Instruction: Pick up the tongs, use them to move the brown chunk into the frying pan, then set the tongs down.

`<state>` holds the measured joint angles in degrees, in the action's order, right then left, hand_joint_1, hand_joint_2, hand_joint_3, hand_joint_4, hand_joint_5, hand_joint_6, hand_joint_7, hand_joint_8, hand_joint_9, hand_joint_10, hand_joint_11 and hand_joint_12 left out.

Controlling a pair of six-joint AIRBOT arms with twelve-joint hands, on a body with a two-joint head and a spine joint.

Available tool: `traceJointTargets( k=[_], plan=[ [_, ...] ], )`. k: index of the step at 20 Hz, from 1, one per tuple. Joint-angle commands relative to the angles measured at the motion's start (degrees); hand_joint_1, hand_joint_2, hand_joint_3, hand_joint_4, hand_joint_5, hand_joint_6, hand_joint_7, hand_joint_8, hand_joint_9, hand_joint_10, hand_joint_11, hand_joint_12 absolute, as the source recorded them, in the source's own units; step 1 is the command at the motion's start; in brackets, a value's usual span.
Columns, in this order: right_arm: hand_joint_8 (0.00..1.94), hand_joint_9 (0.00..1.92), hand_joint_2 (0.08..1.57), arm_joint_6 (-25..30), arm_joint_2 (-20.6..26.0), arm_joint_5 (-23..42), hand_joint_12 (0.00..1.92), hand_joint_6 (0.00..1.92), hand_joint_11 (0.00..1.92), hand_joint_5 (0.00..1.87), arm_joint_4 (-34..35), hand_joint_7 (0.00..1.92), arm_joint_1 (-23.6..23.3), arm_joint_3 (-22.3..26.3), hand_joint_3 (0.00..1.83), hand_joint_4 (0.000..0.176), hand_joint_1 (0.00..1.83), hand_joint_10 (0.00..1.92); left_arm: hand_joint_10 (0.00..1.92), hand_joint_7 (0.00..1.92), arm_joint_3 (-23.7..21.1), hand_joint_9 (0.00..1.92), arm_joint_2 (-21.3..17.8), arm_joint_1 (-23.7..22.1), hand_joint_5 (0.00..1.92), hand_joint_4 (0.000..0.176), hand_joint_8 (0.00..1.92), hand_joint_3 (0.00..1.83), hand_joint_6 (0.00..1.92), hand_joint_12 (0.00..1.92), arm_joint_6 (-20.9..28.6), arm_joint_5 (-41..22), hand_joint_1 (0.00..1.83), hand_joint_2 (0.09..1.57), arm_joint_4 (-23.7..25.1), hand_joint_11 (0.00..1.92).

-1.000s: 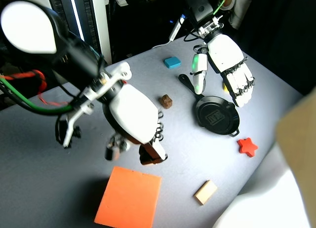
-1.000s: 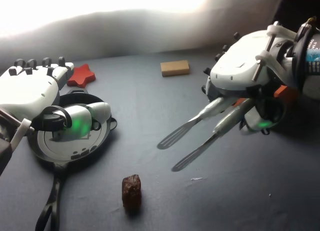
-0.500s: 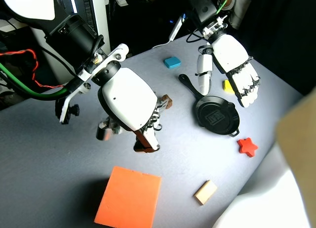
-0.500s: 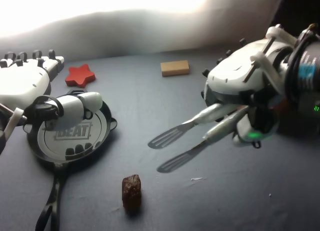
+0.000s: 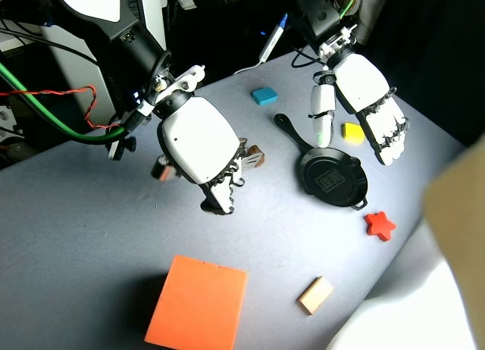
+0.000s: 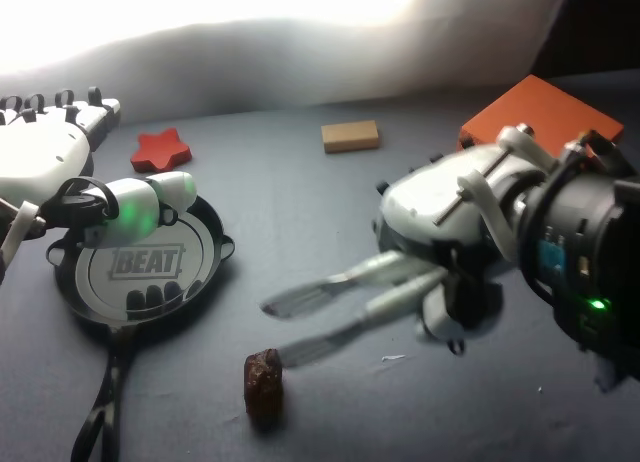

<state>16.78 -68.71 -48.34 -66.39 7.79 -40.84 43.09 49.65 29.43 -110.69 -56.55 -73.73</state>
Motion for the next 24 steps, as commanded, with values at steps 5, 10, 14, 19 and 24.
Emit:
traceJointTargets(
  k=[5,10,14,19,24],
  plan=[
    [0.03,0.59,1.11,-2.8,-1.0,0.8,1.56,0.55,0.25,0.66,-0.7,0.95,-0.3,0.1,0.0,0.0,1.13,0.71,0.0,0.1,0.5,0.12,-1.0,-1.2,0.08,0.018,0.0,0.0,0.0,0.59,0.2,-4.4,0.0,1.21,3.3,0.0],
    [0.03,0.6,1.1,-3.4,-2.6,0.6,1.56,0.55,0.25,0.66,2.8,0.95,-1.9,-0.2,0.0,0.0,1.13,0.71,0.0,0.09,0.4,0.1,-1.1,-1.4,0.08,0.021,0.0,0.0,0.0,0.53,0.2,-4.4,0.0,1.21,3.3,0.0],
    [0.03,0.59,1.11,-3.1,-4.0,0.9,1.55,0.54,0.25,0.67,1.6,0.96,-1.7,-0.8,0.0,0.0,1.12,0.7,0.0,0.1,0.3,0.11,-1.1,-1.4,0.08,0.03,0.0,0.0,0.0,0.59,0.1,-4.4,0.0,1.2,3.3,0.0],
    [0.02,0.58,1.11,-2.8,-5.4,1.5,1.57,0.52,0.23,0.66,1.3,0.94,-0.8,-2.4,0.0,0.0,1.11,0.7,0.0,0.1,0.3,0.11,-1.1,-1.5,0.07,0.024,0.0,0.0,0.0,0.56,0.0,-4.4,0.0,1.22,3.3,0.0],
    [0.02,0.57,1.12,-2.4,-6.1,1.9,1.57,0.52,0.22,0.66,0.2,0.94,0.7,-2.8,0.0,0.0,1.09,0.7,0.0,0.1,0.1,0.11,-1.1,-1.5,0.08,0.025,0.0,0.0,0.0,0.59,-0.1,-4.2,0.0,1.21,3.3,0.0]
  ],
)
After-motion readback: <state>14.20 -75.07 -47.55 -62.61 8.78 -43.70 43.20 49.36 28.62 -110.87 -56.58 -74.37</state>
